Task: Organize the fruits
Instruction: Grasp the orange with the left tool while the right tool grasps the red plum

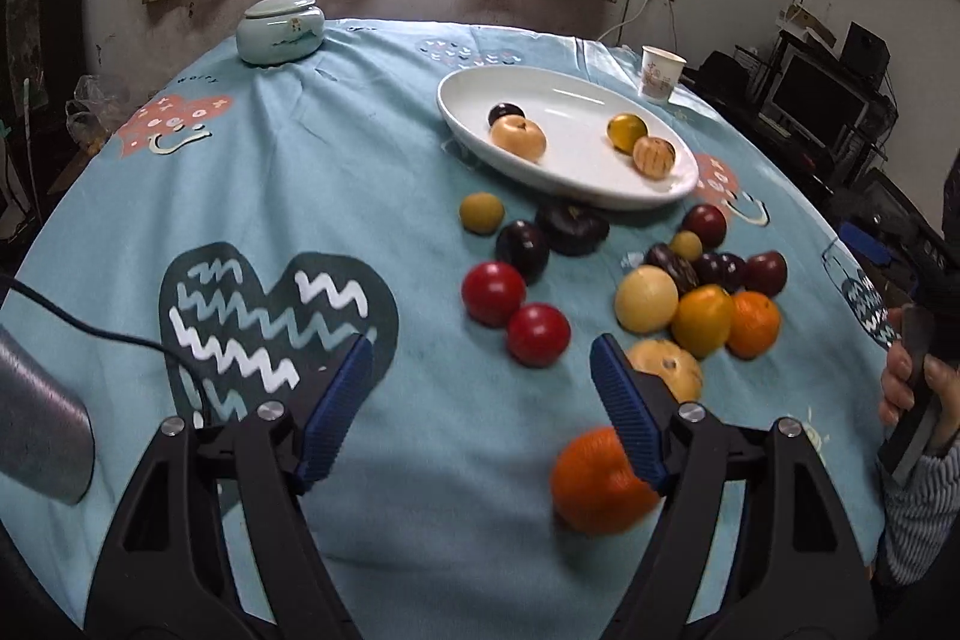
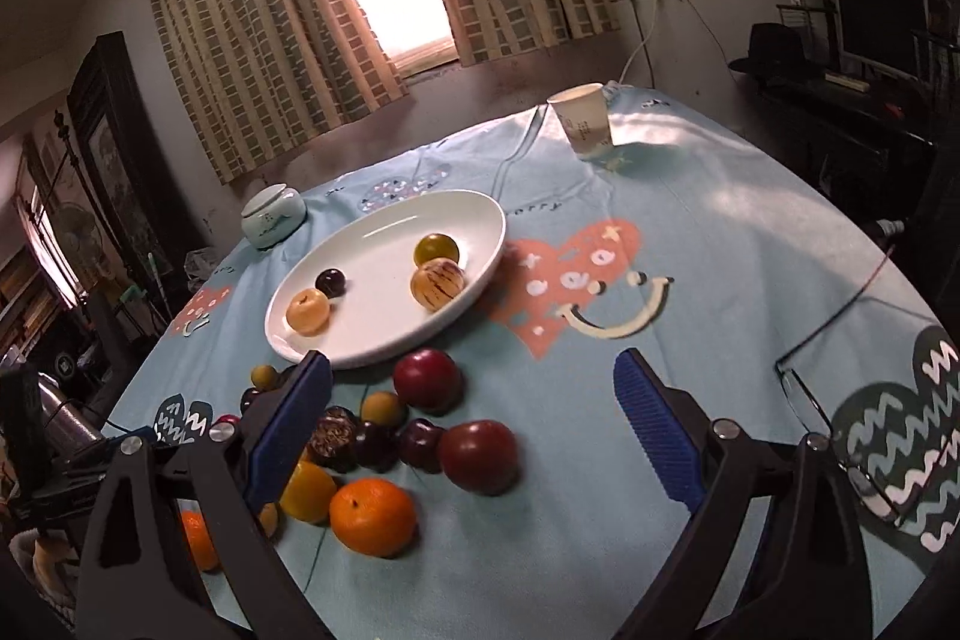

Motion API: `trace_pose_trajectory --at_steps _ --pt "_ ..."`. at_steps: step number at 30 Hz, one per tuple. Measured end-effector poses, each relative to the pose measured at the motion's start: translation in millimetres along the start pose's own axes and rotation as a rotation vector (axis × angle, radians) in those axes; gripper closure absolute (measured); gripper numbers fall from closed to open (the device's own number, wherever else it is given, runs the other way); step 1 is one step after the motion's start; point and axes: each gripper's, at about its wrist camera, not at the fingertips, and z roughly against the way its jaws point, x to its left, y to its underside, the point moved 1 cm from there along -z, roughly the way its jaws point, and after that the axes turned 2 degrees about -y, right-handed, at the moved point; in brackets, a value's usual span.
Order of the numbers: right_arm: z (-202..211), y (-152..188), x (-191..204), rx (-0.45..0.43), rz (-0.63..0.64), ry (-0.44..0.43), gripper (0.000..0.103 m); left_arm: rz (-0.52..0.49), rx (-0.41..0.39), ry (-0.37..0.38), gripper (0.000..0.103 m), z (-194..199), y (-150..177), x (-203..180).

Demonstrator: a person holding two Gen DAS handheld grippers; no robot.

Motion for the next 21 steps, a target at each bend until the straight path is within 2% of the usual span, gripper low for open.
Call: trace_pose_trajectory --at_steps 4,6,9,12,21 --pt "3 0 0 -0.021 -0.008 -0.024 0.008 -0.039 0.009 0.037 0.022 14 20 -15" --pt "-1 2 0 -0.003 -0.008 -0.023 0.008 -0.074 0.022 0.021 0.022 12 24 -25" --pt "-2 2 -2 0.007 -0.016 -0.026 0.008 -0.09 0.04 0.049 0.022 7 28 -33" --pt "-2 2 -6 0.007 -0.031 -0.02 0.005 -0.104 0.051 0.038 0.022 1 32 -38" --pt "-7 2 -12 0.034 -0.064 -0.027 0.005 -0.122 0.095 0.044 0.029 -11 36 -44"
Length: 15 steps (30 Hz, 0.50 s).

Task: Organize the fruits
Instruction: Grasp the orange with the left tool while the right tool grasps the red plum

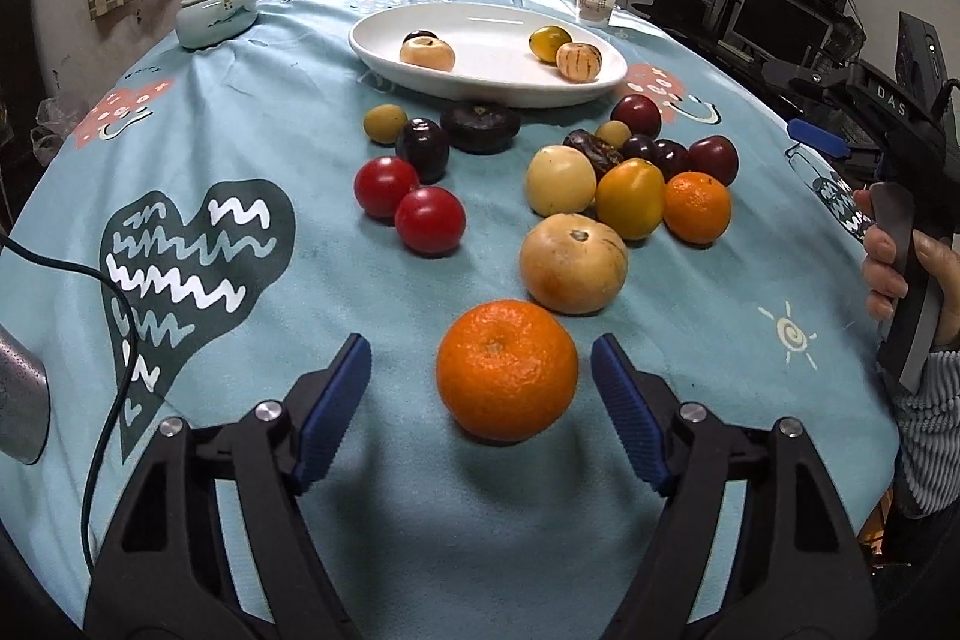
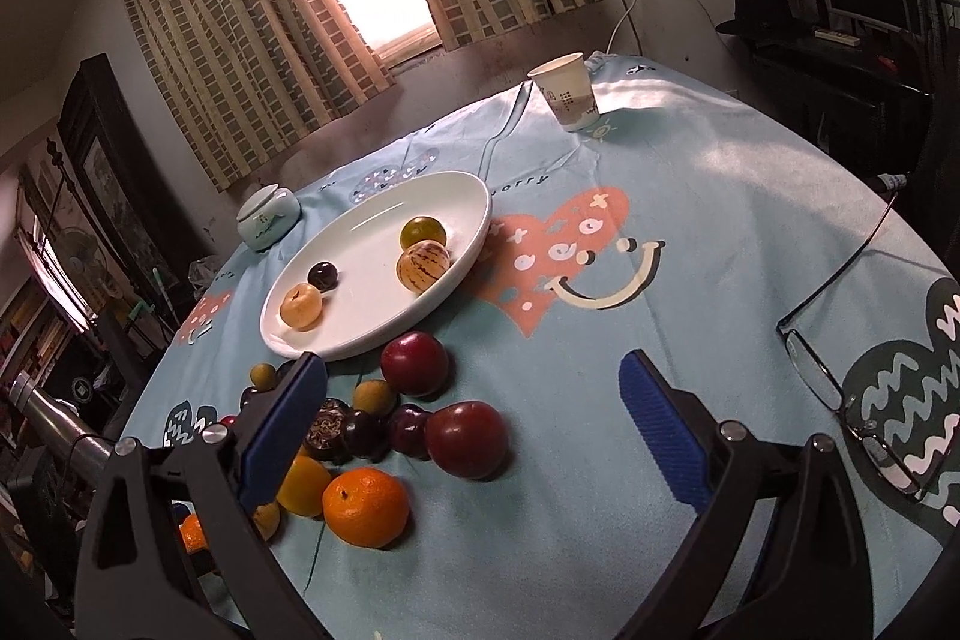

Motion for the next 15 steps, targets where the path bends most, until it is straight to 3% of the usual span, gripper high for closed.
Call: trace_pose_trajectory --at_steps 4,11,15 --pt "0 1 0 0.002 0.001 0.001 0.005 -0.011 0.041 0.027 0.054 -8 1 -3" --pt "-4 5 1 0.026 -0.001 -0.002 0.005 0.002 0.039 0.047 0.057 -7 2 -3" --pt "-4 5 2 0.027 0.001 -0.009 0.005 0.043 0.004 0.019 0.057 -1 -2 8"
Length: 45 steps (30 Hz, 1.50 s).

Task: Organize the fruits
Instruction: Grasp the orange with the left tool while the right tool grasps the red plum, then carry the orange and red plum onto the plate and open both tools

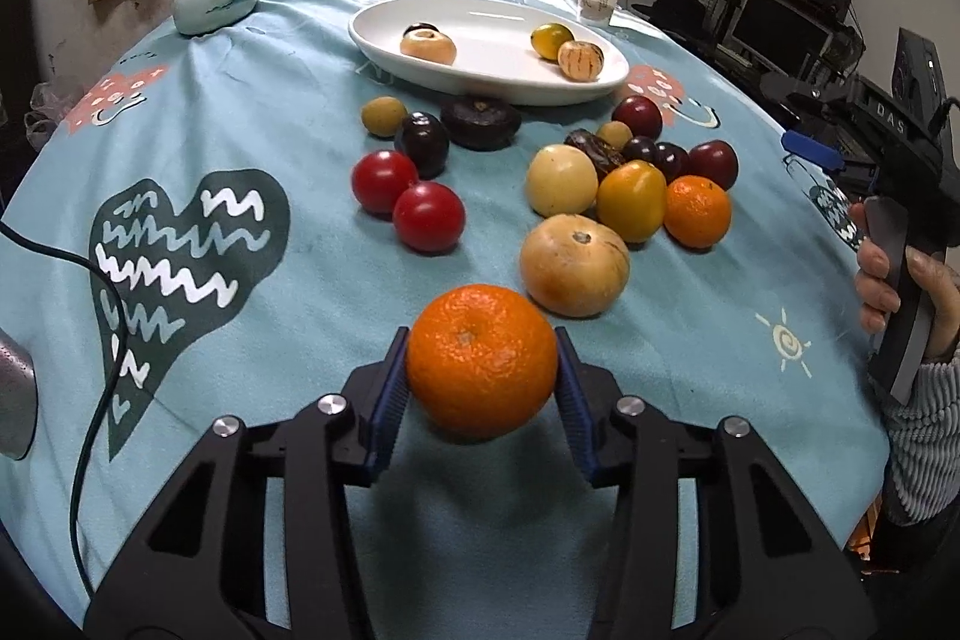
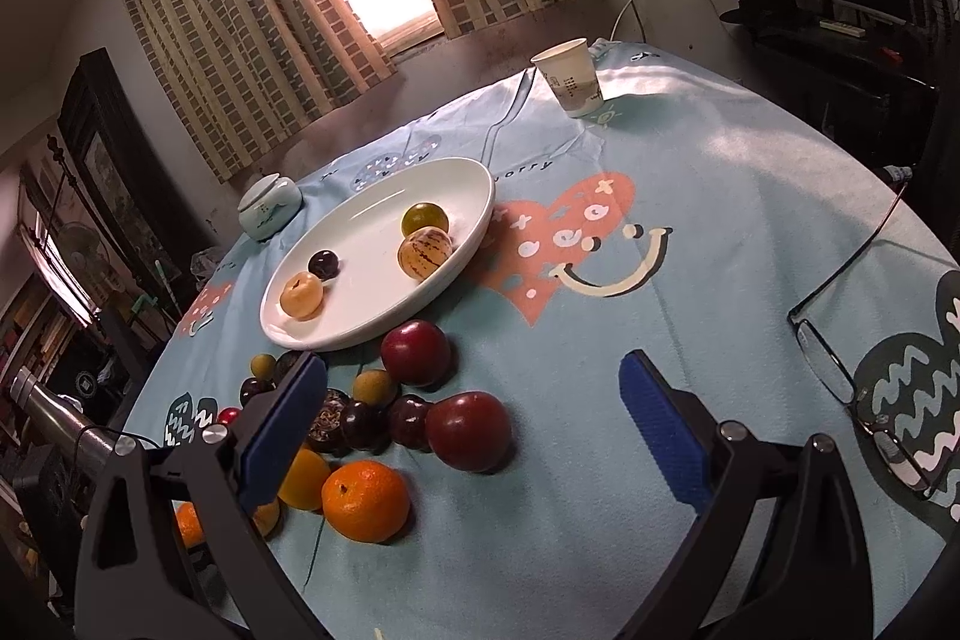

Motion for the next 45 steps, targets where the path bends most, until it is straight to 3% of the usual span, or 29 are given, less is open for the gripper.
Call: trace_pose_trajectory --at_steps 5,9,11,13,15,20,25,34,45 --pt "5 1 6 -0.01 0.022 -0.017 0.005 0.033 -0.053 -0.082 0.057 6 -22 24" --pt "13 14 25 0.008 0.113 -0.028 0.005 0.086 -0.075 -0.117 0.057 3 -30 46" --pt "15 22 35 0.019 0.184 0.011 0.005 0.106 -0.061 -0.104 0.057 -1 -28 53" --pt "12 21 37 0.031 0.248 0.089 0.015 0.123 -0.061 -0.074 0.057 -1 -27 57" --pt "2 18 33 0.067 0.283 0.134 0.036 0.129 -0.074 -0.065 0.057 2 -26 58" --pt "-25 19 23 0.162 0.299 0.145 0.048 0.147 -0.078 -0.038 0.057 2 -25 61" --pt "-36 20 29 0.181 0.33 0.165 0.049 0.14 -0.073 -0.025 0.057 1 -24 59" --pt "-48 20 27 0.237 0.308 0.119 0.063 0.15 -0.052 -0.004 0.057 -3 -24 60" --pt "-49 20 26 0.235 0.29 0.105 0.065 0.175 -0.018 0.028 0.057 -12 -23 65"
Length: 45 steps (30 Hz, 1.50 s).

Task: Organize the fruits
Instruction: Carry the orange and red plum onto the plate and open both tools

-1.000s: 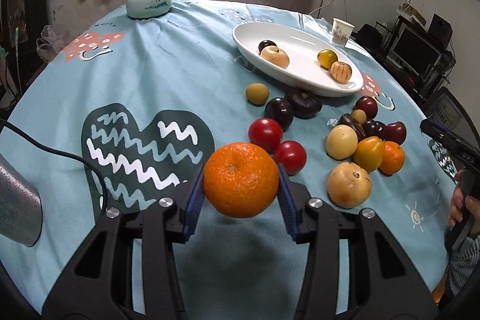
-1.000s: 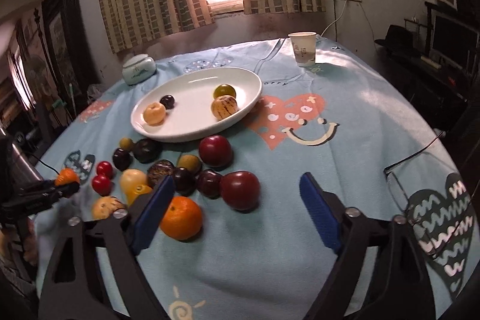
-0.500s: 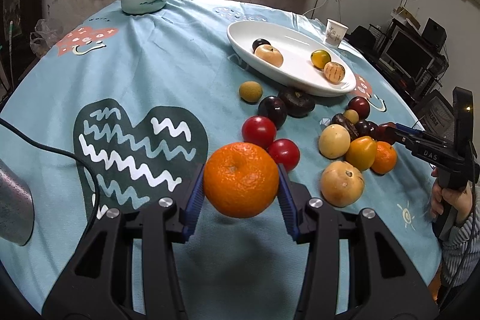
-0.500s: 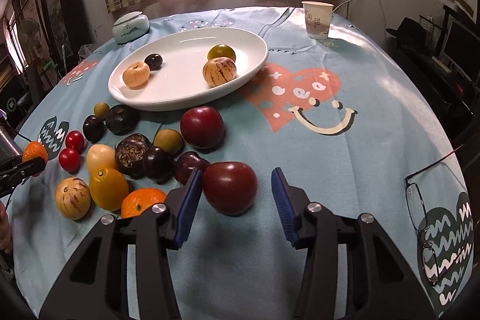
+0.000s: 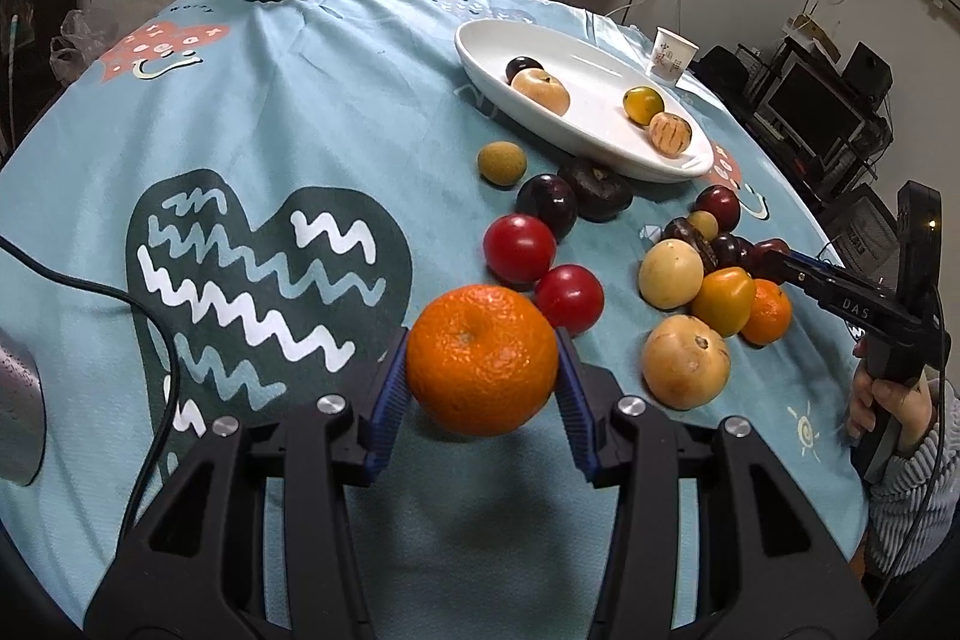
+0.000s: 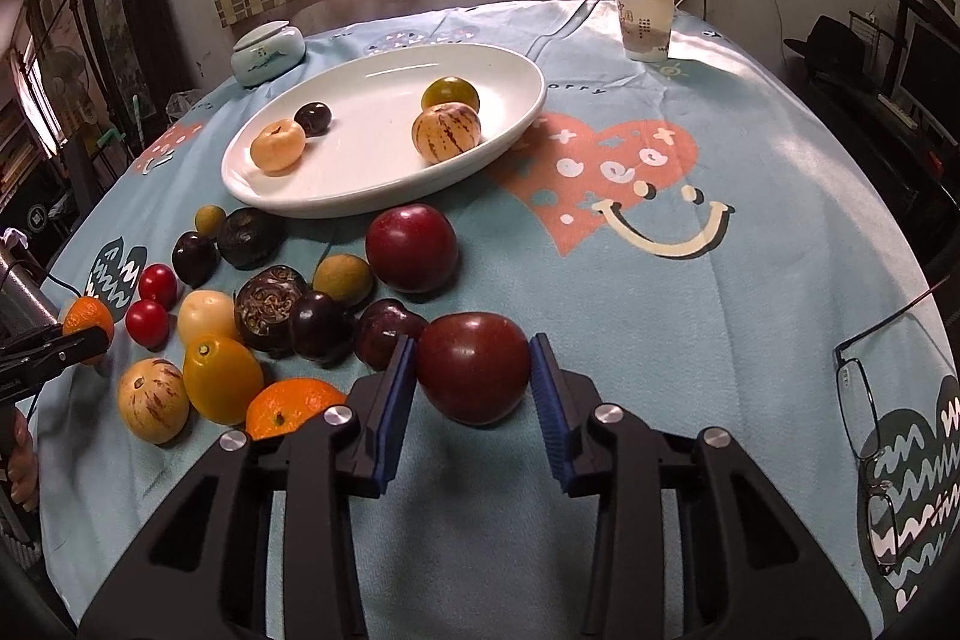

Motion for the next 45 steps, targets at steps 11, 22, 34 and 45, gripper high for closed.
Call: trace_pose_trajectory --at_steps 11,22,34,45 --pt "56 -14 -31 -0.187 -0.154 -0.08 0.065 -0.056 -0.081 -0.065 0.057 22 -37 -17" --pt "82 -141 -2 -0.39 -0.04 -0.062 0.065 -0.119 -0.185 -0.097 0.056 -3 -176 -60" --pt "-74 -205 7 -0.16 0.041 -0.071 0.065 -0.161 -0.044 -0.111 0.056 -132 -221 -67" --pt "-144 -199 11 -0.008 0.102 -0.074 0.065 -0.129 0.037 -0.082 0.054 -177 -221 -46"
